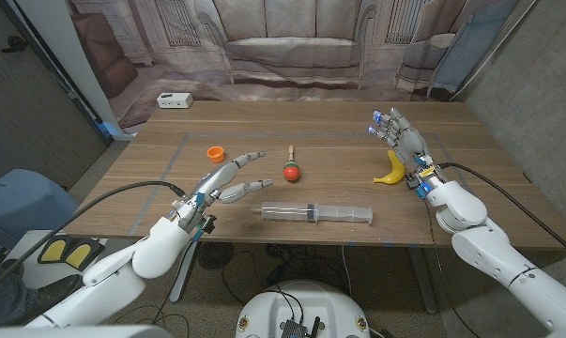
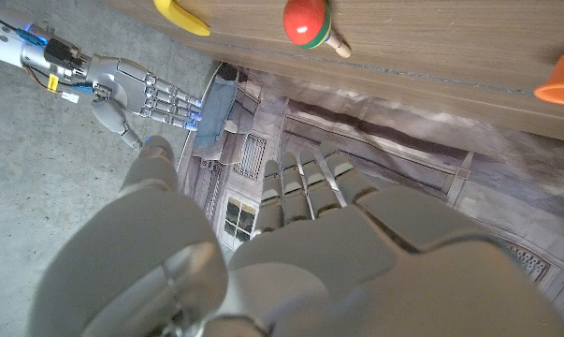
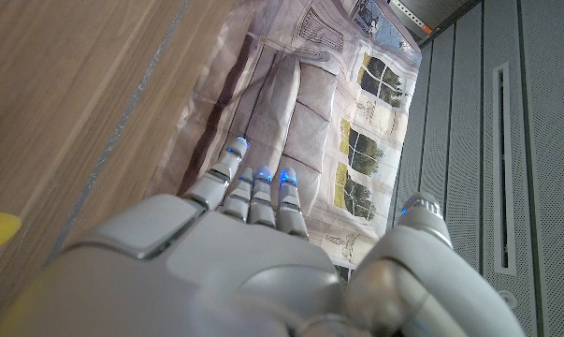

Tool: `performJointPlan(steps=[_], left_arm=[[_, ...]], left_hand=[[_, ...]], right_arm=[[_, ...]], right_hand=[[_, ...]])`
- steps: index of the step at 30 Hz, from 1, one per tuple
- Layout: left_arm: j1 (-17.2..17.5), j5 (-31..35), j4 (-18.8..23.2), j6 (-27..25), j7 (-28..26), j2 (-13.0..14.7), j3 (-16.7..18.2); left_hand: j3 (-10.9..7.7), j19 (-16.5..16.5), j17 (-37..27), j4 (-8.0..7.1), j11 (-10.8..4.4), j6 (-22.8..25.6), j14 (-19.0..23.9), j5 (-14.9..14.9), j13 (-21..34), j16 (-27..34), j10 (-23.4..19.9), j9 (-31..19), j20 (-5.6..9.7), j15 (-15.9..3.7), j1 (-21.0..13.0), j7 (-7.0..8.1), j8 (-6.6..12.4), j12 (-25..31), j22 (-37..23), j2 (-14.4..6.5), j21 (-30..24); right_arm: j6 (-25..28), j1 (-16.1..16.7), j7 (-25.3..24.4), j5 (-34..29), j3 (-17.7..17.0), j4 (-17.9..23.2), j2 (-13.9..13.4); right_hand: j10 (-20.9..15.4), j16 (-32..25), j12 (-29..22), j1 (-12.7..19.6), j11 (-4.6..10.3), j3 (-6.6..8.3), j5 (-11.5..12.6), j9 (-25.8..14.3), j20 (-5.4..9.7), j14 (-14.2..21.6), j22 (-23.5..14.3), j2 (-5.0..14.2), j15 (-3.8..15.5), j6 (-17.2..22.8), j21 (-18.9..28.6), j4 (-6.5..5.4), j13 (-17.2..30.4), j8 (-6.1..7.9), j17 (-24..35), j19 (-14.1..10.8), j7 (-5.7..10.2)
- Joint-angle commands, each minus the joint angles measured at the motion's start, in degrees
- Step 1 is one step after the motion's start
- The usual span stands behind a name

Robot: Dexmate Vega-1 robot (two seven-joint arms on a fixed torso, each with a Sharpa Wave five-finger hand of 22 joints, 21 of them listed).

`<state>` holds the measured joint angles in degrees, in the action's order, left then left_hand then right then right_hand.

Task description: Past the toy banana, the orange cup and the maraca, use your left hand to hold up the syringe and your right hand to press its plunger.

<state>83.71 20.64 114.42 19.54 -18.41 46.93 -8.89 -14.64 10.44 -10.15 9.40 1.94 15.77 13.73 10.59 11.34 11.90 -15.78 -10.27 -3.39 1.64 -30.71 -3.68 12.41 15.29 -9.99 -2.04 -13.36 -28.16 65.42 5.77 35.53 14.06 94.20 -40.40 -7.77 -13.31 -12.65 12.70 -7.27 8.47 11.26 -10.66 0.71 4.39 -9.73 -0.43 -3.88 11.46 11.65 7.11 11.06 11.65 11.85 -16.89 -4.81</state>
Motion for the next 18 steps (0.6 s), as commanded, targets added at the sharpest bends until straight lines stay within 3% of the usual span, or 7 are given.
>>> performJointPlan(steps=[1,18], left_arm=[[2.2,5.5,4.8,-4.9,-0.7,1.2,0.0],[1.3,20.2,11.8,-15.7,2.4,6.9,-0.4]], left_hand=[[-0.55,0.8,0.1,0.09,-0.2,0.8,0.6,-0.1,0.1,-0.1,-0.6,-0.2,0.17,-0.04,-0.8,0.01,-0.11,0.2,-0.2,-0.2,0.2],[-1.67,1.4,0.1,0.49,-1.12,0.3,0.7,0.0,0.1,-0.5,-0.1,-0.3,0.24,-0.75,-3.2,0.33,-0.64,-0.5,-0.2,-0.7,0.4]], right_arm=[[-1.4,1.2,1.6,1.3,-0.9,-0.1,-0.6],[-2.6,4.3,1.3,1.9,-3.1,0.5,-1.4]], right_hand=[[-0.5,0.1,0.2,0.2,-0.19,0.1,0.1,-0.2,-0.36,0.0,-0.1,0.07,-0.39,0.4,0.0,0.23,0.1,-0.03,0.2,-0.4,-0.18],[-0.6,0.2,0.3,0.3,-0.2,0.07,0.1,-0.2,-0.45,0.2,-0.1,0.05,-0.54,0.4,-0.1,0.27,0.1,-0.07,0.2,-0.4,-0.17]])
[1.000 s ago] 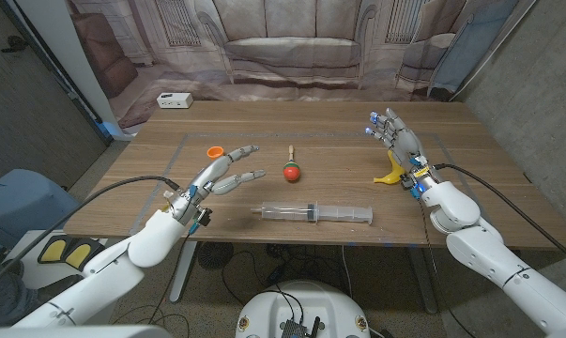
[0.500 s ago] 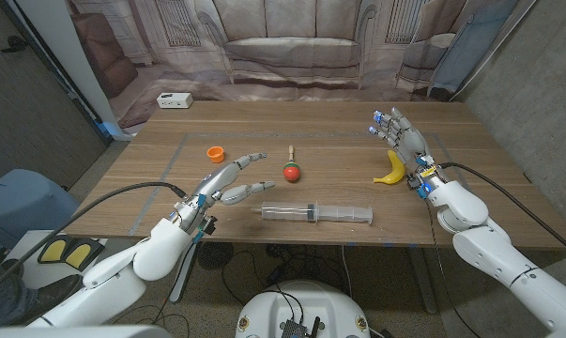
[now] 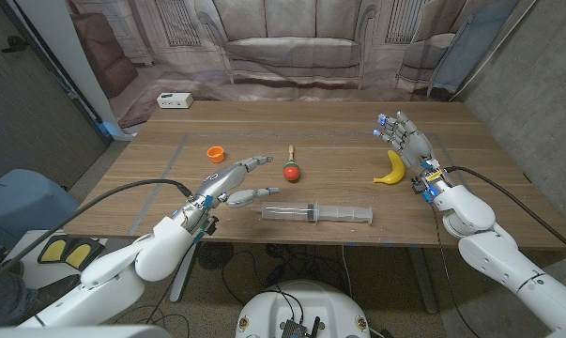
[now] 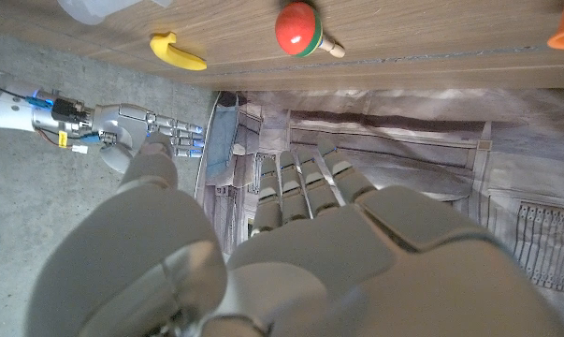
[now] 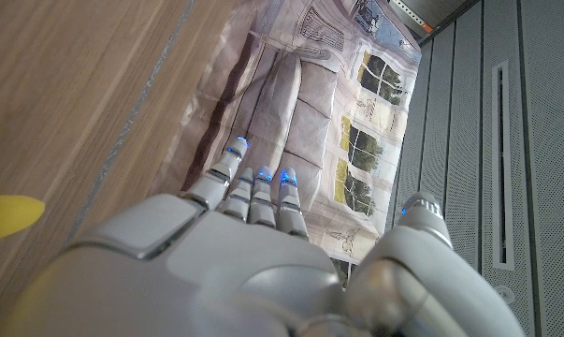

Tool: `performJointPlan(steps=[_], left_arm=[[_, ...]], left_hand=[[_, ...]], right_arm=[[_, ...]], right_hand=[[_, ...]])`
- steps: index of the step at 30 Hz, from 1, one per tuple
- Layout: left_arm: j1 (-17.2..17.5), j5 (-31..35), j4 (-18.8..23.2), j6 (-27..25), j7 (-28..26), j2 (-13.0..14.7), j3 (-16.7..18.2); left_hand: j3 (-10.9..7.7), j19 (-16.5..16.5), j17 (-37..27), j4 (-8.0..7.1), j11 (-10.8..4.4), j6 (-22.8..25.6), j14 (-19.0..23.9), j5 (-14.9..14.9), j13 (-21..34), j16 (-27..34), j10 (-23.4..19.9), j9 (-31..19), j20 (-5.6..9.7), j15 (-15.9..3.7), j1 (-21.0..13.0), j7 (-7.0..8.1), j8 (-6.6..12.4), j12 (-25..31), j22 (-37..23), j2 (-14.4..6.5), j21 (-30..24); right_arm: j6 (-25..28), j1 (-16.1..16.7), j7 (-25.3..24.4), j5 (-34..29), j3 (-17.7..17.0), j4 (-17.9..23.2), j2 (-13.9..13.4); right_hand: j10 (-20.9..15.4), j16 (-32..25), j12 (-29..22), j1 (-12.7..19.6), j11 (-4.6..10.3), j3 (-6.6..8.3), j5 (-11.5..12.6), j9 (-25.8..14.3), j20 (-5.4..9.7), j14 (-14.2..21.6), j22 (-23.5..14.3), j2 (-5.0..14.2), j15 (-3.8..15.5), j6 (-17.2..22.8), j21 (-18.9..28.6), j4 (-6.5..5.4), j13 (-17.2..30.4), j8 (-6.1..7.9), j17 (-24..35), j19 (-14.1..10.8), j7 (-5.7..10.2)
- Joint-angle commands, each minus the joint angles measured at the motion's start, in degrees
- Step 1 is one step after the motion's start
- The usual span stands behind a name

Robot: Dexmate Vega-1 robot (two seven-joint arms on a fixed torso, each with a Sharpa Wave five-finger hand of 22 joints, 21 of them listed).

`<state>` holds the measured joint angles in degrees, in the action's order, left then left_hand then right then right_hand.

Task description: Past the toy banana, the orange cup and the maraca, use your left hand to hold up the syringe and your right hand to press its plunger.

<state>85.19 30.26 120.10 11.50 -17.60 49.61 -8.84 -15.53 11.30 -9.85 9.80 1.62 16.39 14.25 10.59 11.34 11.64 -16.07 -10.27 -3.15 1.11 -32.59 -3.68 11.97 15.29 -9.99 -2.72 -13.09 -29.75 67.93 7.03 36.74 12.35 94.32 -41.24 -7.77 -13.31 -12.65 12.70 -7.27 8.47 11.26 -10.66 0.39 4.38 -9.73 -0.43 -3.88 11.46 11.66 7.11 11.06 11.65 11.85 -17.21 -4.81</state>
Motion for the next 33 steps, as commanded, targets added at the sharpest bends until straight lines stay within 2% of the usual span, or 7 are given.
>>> performJointPlan(steps=[1,6,12,18,22,29,33], left_arm=[[0.0,12.2,6.6,-8.8,1.4,4.3,-0.7],[1.0,17.5,8.4,-13.1,0.3,4.0,-2.3],[0.9,20.3,10.2,-17.2,1.8,3.5,-4.9],[0.3,19.9,12.0,-20.6,5.1,2.9,-7.1],[-0.4,18.5,11.7,-21.5,5.4,2.2,-8.6],[-2.1,18.2,13.3,-25.0,10.0,2.8,-10.5],[-3.8,17.4,14.9,-27.9,16.3,3.6,-11.8]], left_hand=[[-0.89,0.6,-0.2,0.15,-0.8,-0.5,0.1,0.0,0.1,-0.3,0.5,-0.3,-0.03,-0.24,-1.6,0.34,-0.3,-0.6,-0.2,0.0,0.2],[-1.59,0.9,-0.2,0.62,-1.73,-2.5,-0.4,0.0,0.2,-0.7,1.8,-0.3,0.16,-0.67,-4.2,0.38,-1.07,-1.5,-0.2,0.7,0.5],[-2.08,4.2,-0.2,0.62,-2.33,-3.7,0.2,0.0,0.3,-0.6,2.6,-0.3,-0.18,-0.92,-6.9,0.55,-1.19,-2.1,-0.3,2.2,-0.3],[-2.21,6.8,-0.2,0.44,-2.2,-3.9,1.4,0.1,0.4,-0.4,2.2,-0.3,-0.87,-0.98,-8.2,0.55,-1.13,-2.0,-0.4,3.1,-1.0],[-2.21,6.4,-0.2,0.26,-2.02,-2.9,2.0,0.0,0.5,-0.3,1.4,-0.4,-1.08,-0.88,-8.7,0.47,-0.72,-1.8,-0.5,3.5,-0.8],[-2.13,7.7,-0.2,-0.22,-2.07,-0.6,4.1,-0.1,0.6,0.1,-0.7,-0.4,-1.14,-1.16,-9.3,0.63,-0.03,-1.2,-0.6,4.1,-1.0],[-2.04,6.9,-0.2,-0.54,-1.85,-0.1,4.0,-0.2,0.6,-0.3,-1.2,-0.5,-2.05,-1.29,-9.4,0.74,-0.07,-1.2,-0.6,4.4,-0.5]], right_arm=[[-1.1,1.9,0.1,0.7,-1.5,0.4,-0.6],[-1.2,2.1,0.5,1.1,-1.7,0.2,-0.6],[-1.1,2.1,1.5,1.7,-2.0,0.1,-1.0],[-0.7,2.2,2.1,2.4,-2.5,0.3,-1.5],[-0.5,2.6,2.3,2.8,-3.0,0.4,-1.9],[-0.2,3.1,2.7,3.3,-3.5,0.6,-2.3],[0.2,3.1,3.1,3.9,-3.7,0.6,-2.3]], right_hand=[[-0.6,0.2,0.3,0.3,-0.23,0.07,0.1,-0.2,-0.16,0.2,-0.1,0.05,-0.51,0.4,-0.1,0.27,0.1,-0.09,0.2,-0.1,-0.18],[-0.7,0.2,0.3,0.4,-0.21,0.04,0.1,-0.2,-0.19,0.2,-0.1,0.0,-0.58,0.4,-0.2,0.29,0.1,-0.09,0.2,0.0,-0.16],[-0.7,0.2,0.4,0.3,-0.24,0.02,0.1,-0.2,-0.22,0.2,-0.2,0.01,-0.59,0.4,-0.2,0.27,0.2,-0.11,0.2,0.0,-0.14],[-0.7,0.3,0.4,0.3,-0.16,-0.02,0.1,-0.2,-0.22,0.2,-0.2,-0.03,-0.57,0.4,-0.2,0.28,0.2,-0.12,0.2,0.0,-0.08],[-0.7,0.3,0.4,0.3,-0.2,-0.02,0.1,-0.2,-0.27,0.2,-0.2,0.02,-0.57,0.4,-0.2,0.25,0.2,-0.16,0.3,0.0,-0.11],[-0.8,0.3,0.4,0.4,-0.24,-0.01,0.1,-0.2,-0.27,0.3,-0.2,0.08,-0.64,0.4,-0.3,0.26,0.2,-0.19,0.3,-0.1,-0.08],[-0.8,0.4,0.5,0.4,-0.22,-0.01,0.1,-0.2,-0.36,0.2,-0.2,0.07,-0.62,0.2,-0.3,0.29,0.2,-0.27,0.3,-0.1,-0.02]])
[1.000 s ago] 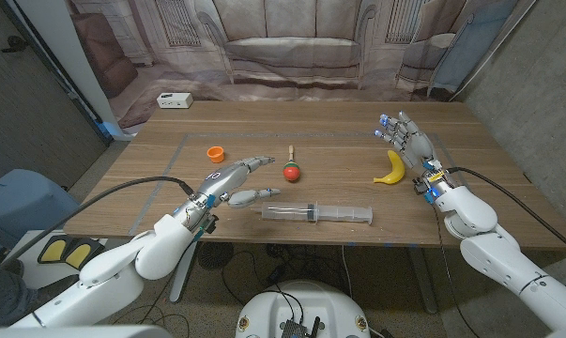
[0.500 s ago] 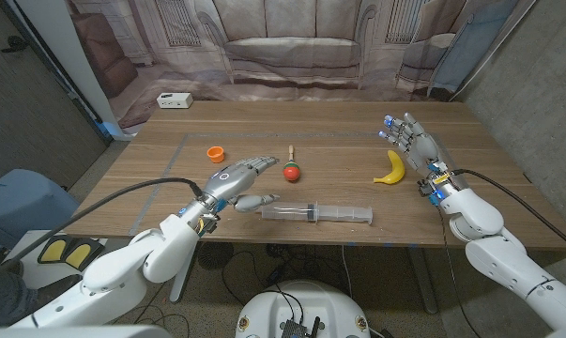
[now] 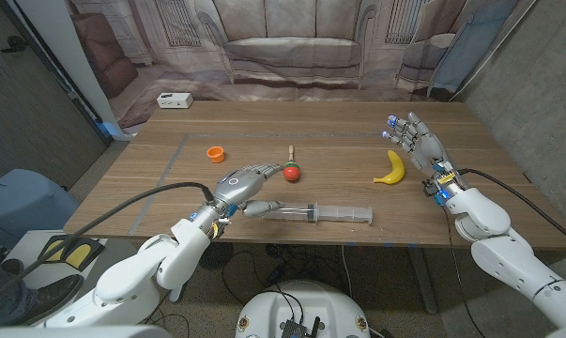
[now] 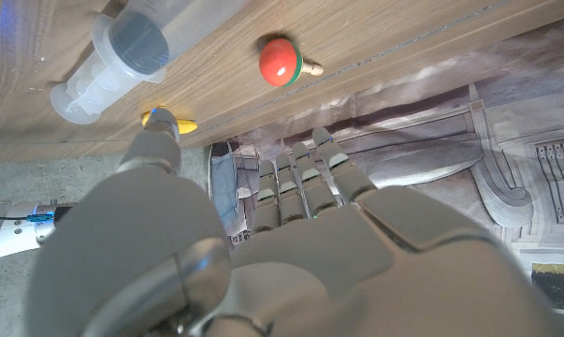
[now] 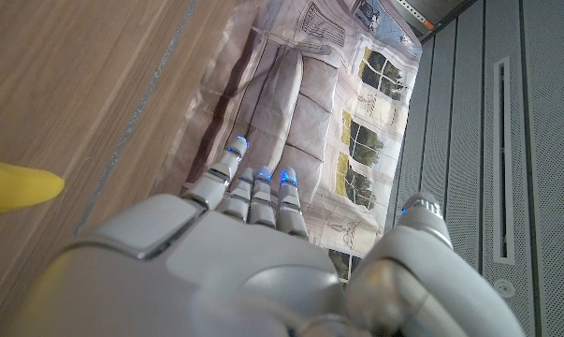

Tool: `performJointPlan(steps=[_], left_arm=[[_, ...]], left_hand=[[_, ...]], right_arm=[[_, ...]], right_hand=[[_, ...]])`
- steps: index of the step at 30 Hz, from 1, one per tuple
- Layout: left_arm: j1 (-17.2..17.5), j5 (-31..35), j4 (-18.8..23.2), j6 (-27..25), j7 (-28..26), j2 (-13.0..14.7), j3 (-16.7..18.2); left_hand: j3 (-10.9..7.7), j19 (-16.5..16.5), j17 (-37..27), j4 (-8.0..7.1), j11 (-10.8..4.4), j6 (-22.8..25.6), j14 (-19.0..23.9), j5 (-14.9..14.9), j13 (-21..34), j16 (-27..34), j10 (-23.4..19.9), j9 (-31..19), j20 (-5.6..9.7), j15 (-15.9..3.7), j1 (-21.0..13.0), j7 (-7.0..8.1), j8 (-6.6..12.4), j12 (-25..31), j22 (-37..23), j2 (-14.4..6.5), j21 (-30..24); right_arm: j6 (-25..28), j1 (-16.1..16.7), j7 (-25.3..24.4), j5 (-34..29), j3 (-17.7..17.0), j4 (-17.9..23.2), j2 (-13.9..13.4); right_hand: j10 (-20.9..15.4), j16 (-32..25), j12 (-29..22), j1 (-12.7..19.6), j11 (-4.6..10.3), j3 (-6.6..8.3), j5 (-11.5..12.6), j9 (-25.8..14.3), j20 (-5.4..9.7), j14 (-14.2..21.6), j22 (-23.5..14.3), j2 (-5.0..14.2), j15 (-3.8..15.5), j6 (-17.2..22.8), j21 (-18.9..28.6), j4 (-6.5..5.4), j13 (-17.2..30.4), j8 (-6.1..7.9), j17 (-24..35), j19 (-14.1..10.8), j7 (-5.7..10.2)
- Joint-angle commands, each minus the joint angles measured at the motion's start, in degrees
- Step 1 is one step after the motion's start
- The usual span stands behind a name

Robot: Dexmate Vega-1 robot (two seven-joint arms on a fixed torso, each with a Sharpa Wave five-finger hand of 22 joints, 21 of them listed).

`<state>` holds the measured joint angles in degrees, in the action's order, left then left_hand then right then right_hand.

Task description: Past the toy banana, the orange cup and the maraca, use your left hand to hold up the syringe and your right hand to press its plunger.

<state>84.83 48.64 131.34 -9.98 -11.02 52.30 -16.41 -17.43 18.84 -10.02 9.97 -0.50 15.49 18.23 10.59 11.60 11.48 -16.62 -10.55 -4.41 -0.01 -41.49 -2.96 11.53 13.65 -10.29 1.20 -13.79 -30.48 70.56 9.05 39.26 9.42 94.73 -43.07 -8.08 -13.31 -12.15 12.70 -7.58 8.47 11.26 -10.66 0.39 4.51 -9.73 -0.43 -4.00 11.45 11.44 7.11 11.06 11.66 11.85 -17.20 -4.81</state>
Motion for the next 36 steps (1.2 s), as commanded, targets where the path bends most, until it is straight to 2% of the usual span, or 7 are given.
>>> performJointPlan(steps=[1,4,6,11,17,21,36], left_arm=[[-3.8,-1.7,3.8,-6.7,10.7,1.1,-4.4],[-4.6,-0.9,4.9,-8.0,13.0,2.2,-5.1],[-5.3,-0.8,5.4,-8.4,14.4,3.0,-5.5],[-7.2,0.2,5.8,-9.1,17.0,4.5,-6.6],[-9.0,-1.8,4.4,-9.0,17.8,3.8,-7.7],[-11.3,-4.8,3.6,-8.9,20.8,4.0,-8.5],[-15.1,-3.3,3.7,-9.8,23.6,4.9,-12.3]], left_hand=[[-0.06,-2.1,-0.1,-0.95,0.26,0.4,-1.0,-0.2,0.4,-0.5,-0.2,-0.2,-1.16,-0.01,-0.4,0.12,0.13,0.2,-0.4,0.5,0.9],[-0.07,-3.3,-0.1,-1.08,0.12,0.0,-1.2,-0.3,0.5,-0.7,0.2,-0.2,-1.13,0.08,-0.4,-0.07,-0.11,0.0,-0.4,0.5,1.4],[-0.28,-2.4,-0.1,-1.03,0.2,0.0,-1.2,-0.2,0.5,-0.7,0.1,-0.2,-0.43,0.16,-0.8,-0.03,-0.15,0.0,-0.4,0.3,1.1],[-0.79,-0.6,-0.2,-0.77,0.07,0.3,-0.1,-0.1,0.6,-0.3,-0.6,-0.3,-0.14,0.31,-1.9,-0.33,-0.07,0.2,-0.5,-0.1,0.5],[-1.14,0.8,-0.2,-0.53,0.23,0.3,0.4,-0.1,0.7,-0.2,-0.8,-0.3,-0.58,0.2,-2.9,-0.43,-0.12,0.1,-0.5,-0.2,0.0],[-1.34,0.6,-0.2,-0.59,0.8,-1.3,-1.5,-0.2,0.8,-0.9,1.2,-0.3,-1.43,0.85,-3.8,-1.46,-0.71,-0.7,-0.6,-0.2,0.2],[-1.77,0.6,-0.2,-0.29,0.63,-3.1,-2.1,-0.2,0.8,-0.9,2.5,-0.3,-0.45,0.55,-5.5,-1.14,-1.08,-1.2,-0.5,-0.3,0.4]], right_arm=[[1.0,0.4,1.3,1.4,-0.7,0.1,-0.4],[0.9,0.5,1.4,1.6,-0.7,0.0,-0.3],[0.9,0.5,1.4,1.6,-0.7,-0.1,-0.2],[0.8,0.6,1.5,1.8,-0.9,-0.1,0.1],[0.9,1.0,1.0,1.8,-1.1,0.4,0.2],[1.7,1.4,0.9,2.0,-1.3,0.9,-0.2],[1.6,1.8,1.0,2.3,-1.8,0.9,0.0]], right_hand=[[-0.5,0.4,0.0,0.4,0.11,-0.01,0.1,-0.2,-0.4,0.1,-0.2,0.07,-0.48,0.0,0.0,0.28,0.2,-0.34,0.3,-0.1,-0.01],[-0.4,0.4,0.0,0.4,0.15,-0.03,0.1,-0.2,-0.43,0.2,-0.2,0.05,-0.52,-0.2,0.0,0.29,0.2,-0.43,0.3,-0.2,-0.07],[-0.4,0.4,0.0,0.5,0.18,-0.03,0.1,-0.2,-0.43,0.2,-0.2,0.04,-0.44,-0.2,0.0,0.3,0.2,-0.44,0.3,-0.2,-0.05],[-0.4,0.4,0.1,0.4,0.2,-0.05,0.1,-0.2,-0.44,0.2,-0.2,0.05,-0.44,-0.3,0.0,0.27,0.2,-0.45,0.3,-0.3,-0.11],[-0.4,0.4,0.1,0.5,0.09,-0.03,0.1,-0.2,-0.54,0.2,-0.2,0.08,-0.45,-0.3,0.0,0.29,0.2,-0.45,0.3,-0.3,-0.04],[-0.5,0.4,0.1,0.5,0.19,0.01,0.1,-0.2,-0.62,0.3,-0.2,0.2,-0.51,-0.3,0.1,0.25,0.2,-0.47,0.3,-0.5,-0.02],[-0.3,0.5,0.2,0.5,0.22,0.0,0.1,-0.2,-0.69,0.5,-0.2,0.3,-0.52,-0.4,0.0,0.19,0.2,-0.5,0.4,-0.7,-0.05]])
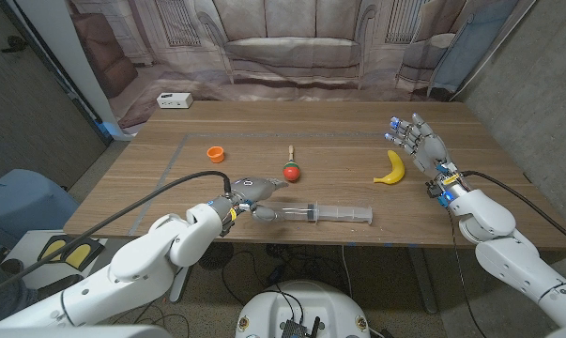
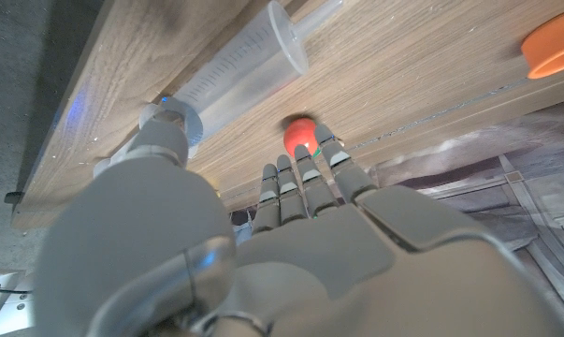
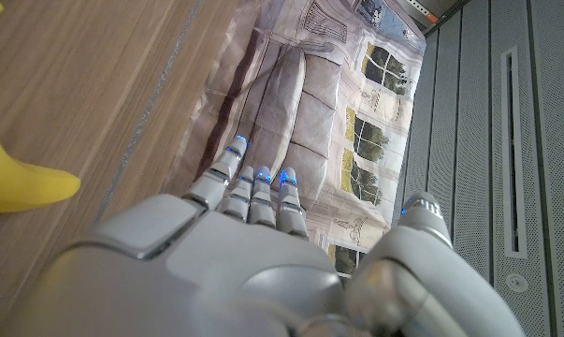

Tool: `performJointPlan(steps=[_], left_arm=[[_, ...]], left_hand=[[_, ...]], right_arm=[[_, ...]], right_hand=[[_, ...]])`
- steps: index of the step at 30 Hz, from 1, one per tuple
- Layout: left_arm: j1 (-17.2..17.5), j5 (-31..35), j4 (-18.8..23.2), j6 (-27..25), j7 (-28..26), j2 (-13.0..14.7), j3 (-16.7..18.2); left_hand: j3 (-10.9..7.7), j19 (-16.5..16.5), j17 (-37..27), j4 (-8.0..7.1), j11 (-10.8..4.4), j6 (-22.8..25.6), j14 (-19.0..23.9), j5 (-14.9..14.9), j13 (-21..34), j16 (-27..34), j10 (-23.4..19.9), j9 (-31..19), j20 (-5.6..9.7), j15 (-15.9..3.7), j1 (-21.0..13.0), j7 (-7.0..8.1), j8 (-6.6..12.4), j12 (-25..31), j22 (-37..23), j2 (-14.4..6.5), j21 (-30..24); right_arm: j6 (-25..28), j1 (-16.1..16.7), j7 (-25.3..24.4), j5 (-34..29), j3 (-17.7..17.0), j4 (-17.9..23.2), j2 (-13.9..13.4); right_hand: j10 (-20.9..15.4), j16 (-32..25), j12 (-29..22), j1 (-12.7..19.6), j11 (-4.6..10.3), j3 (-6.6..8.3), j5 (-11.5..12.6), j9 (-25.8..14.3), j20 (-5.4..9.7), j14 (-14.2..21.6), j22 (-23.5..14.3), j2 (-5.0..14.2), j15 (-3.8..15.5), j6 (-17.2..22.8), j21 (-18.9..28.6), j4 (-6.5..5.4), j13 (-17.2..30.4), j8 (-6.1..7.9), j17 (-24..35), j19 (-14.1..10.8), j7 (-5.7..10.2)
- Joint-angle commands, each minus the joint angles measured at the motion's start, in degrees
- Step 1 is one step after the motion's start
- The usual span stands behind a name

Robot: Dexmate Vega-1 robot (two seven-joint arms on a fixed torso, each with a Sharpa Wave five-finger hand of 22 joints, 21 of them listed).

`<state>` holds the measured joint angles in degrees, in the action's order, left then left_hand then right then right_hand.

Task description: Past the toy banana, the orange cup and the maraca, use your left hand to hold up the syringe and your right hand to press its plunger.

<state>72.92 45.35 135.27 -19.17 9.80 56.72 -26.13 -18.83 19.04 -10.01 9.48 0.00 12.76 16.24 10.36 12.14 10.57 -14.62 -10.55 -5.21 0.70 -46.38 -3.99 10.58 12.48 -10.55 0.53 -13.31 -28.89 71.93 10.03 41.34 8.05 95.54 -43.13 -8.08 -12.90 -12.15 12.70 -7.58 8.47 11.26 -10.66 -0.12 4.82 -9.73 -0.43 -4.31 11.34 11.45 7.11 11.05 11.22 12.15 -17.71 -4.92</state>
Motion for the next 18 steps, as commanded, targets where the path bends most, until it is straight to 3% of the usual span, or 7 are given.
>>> performJointPlan(steps=[1,18], left_arm=[[-3.5,-0.2,-0.4,-0.5,3.0,0.4,-2.8],[-9.5,0.8,-2.3,0.7,8.6,-0.9,-6.9]], left_hand=[[-0.38,0.5,-0.2,0.23,0.07,-0.4,0.0,0.0,0.3,0.0,0.4,-0.3,0.39,-0.26,-0.7,-0.16,-0.09,-0.1,-0.3,0.5,-0.1],[-0.36,1.1,-0.2,0.15,0.4,-0.4,0.5,0.0,0.3,0.3,0.2,-0.3,0.53,0.12,-1.5,-0.4,0.17,0.1,-0.3,0.8,-0.2]], right_arm=[[0.0,0.5,-0.1,0.2,-0.4,0.1,0.1],[-0.3,0.5,0.2,0.4,-0.7,-0.7,0.5]], right_hand=[[-0.3,0.1,0.2,0.5,0.22,0.0,0.1,-0.2,-0.22,0.2,-0.2,0.3,-0.23,-0.3,0.0,0.19,0.2,-0.05,0.1,-0.2,0.05],[-0.4,0.2,0.3,0.4,0.2,-0.03,0.0,-0.2,-0.33,0.2,-0.2,0.32,-0.27,-0.3,0.0,0.16,0.2,0.0,0.1,-0.3,0.09]])
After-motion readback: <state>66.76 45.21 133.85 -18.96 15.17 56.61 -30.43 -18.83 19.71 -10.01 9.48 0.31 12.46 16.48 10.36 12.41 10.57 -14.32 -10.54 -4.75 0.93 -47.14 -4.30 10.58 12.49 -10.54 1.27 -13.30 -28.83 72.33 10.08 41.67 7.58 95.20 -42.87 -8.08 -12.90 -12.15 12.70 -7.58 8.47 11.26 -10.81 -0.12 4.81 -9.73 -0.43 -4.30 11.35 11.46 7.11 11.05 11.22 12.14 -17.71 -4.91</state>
